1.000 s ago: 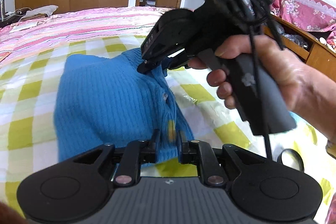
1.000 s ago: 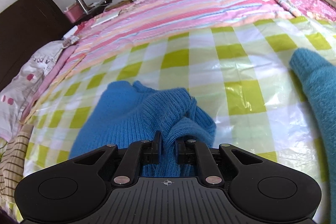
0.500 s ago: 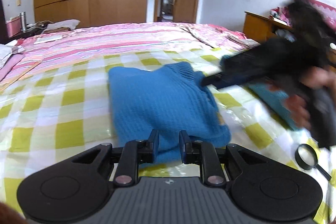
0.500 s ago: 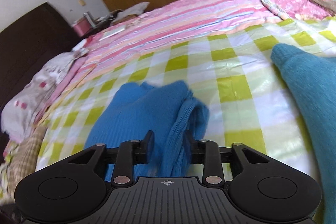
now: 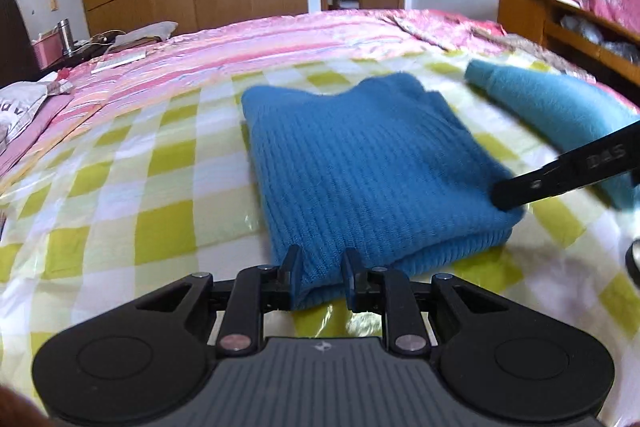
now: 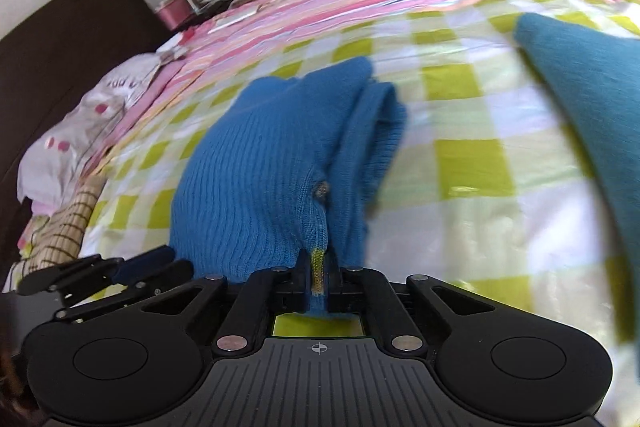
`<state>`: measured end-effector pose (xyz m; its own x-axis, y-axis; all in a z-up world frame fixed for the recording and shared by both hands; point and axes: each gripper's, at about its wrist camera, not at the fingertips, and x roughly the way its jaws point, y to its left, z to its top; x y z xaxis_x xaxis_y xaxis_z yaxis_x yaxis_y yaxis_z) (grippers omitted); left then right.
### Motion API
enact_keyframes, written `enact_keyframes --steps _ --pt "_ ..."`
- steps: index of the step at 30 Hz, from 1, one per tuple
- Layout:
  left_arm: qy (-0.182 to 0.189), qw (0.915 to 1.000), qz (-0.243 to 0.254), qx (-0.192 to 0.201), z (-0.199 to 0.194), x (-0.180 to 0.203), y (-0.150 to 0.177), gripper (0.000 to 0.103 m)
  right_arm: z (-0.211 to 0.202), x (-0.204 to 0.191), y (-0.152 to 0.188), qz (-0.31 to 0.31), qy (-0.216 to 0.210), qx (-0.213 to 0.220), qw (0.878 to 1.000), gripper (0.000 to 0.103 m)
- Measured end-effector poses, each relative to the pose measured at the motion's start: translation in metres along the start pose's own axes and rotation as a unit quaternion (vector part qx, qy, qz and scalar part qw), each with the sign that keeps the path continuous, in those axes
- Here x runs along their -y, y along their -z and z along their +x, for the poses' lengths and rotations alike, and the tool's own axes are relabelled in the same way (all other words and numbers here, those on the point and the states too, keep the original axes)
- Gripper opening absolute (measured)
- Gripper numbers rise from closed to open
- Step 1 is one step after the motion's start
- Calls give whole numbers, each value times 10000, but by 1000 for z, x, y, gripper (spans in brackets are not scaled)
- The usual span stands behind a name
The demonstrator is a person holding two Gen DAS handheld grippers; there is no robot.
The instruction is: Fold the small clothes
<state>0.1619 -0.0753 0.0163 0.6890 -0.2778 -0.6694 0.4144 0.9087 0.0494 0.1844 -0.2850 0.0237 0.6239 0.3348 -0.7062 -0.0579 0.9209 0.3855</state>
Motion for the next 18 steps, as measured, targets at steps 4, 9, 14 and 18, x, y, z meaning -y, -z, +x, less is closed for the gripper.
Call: enact_keyframes --steps 4,9,14,18 --pt "101 9999 61 20 -9 0 -2 28 -1 -1 11 -112 98 -173 9997 4" --pt "116 9996 -145 220 -19 -15 -13 29 -19 -2 2 114 -19 347 9993 14" --pt "85 9990 -311 301 -10 -22 -24 29 -14 5 -26 300 324 895 9950 59" --pt "128 9991 -314 259 1 -18 -28 29 19 18 -54 589 323 858 9940 58"
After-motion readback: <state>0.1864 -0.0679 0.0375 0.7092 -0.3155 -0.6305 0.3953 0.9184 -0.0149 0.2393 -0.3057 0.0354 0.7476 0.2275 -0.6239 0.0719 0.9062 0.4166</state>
